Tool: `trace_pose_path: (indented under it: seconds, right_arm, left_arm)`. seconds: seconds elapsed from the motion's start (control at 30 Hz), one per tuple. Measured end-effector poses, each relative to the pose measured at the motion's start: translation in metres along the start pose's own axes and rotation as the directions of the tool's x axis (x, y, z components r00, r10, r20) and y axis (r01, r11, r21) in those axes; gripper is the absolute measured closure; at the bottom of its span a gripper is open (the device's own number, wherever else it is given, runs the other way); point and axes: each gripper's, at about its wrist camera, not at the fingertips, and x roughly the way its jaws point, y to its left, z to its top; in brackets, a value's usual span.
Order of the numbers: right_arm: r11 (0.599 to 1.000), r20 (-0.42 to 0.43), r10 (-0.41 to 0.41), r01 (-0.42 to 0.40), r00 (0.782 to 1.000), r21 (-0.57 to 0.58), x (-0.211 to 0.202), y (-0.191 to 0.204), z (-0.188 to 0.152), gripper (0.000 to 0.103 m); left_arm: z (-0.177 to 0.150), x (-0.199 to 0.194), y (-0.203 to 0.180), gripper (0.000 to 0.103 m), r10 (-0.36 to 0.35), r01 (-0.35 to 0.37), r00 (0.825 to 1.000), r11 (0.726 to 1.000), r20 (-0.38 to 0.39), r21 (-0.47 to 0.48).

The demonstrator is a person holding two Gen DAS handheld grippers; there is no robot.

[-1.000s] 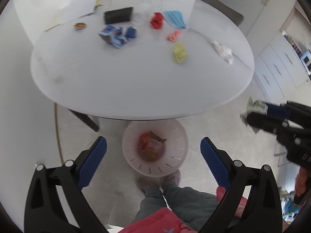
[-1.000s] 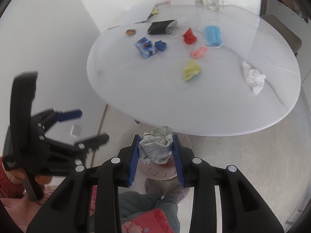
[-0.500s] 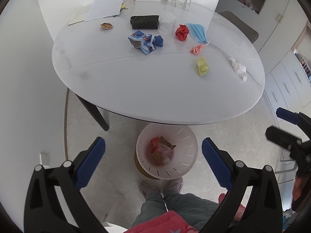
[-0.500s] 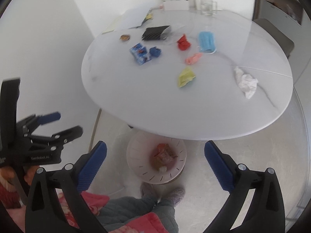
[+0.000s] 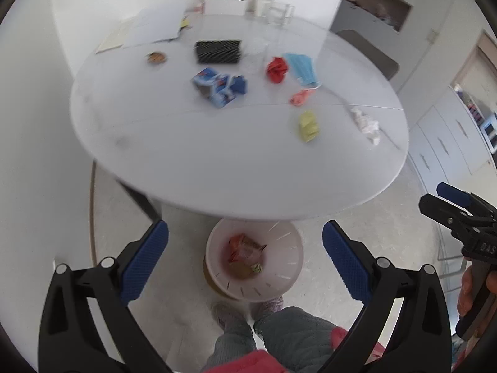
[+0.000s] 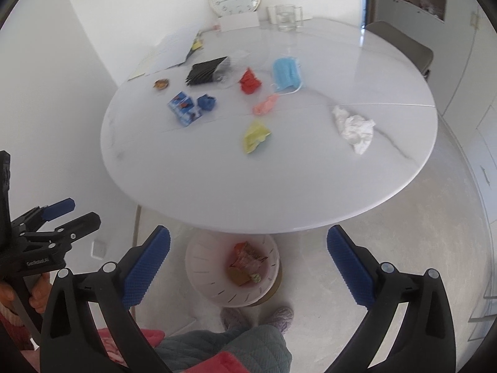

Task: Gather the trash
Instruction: 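Grasp the yellow crumpled paper with the left tool while the right tool grasps the white tissue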

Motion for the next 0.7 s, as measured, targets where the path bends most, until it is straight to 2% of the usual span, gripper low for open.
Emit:
trace_pose_path:
  seconds: [0.3, 0.43, 0.63, 0.7]
  right_arm:
    - [0.996, -0.009, -0.069, 0.069, 0.998, 0.058, 0.021, -0.057, 0.025, 0.003]
    - [0.993, -0.03, -0.092, 0.094, 0.995, 0.066, 0.047, -0.098, 0.05, 0.003]
    - [0.994, -0.089, -0.095, 0.1, 0.991, 0.051, 0.101, -0.155, 0.088, 0.003]
    - [0.995, -0.117, -0.098, 0.101, 0.988, 0.026, 0.123, -0.17, 0.099, 0.003]
  left_arm:
    - [0.05, 0.05, -0.056, 0.008, -0.032, 0.031, 0.999, 0.993, 0.004, 0.112]
    - [0.077, 0.089, -0.079, 0.008, -0.049, 0.049, 0.999, 0.996, -0.002, 0.08]
    - [0.112, 0.154, -0.102, 0.008, 0.006, -0.005, 1.0, 1.0, -0.016, 0.023]
    - [0.121, 0.174, -0.106, 0.011, 0.027, -0.027, 0.999, 1.0, -0.033, 0.001]
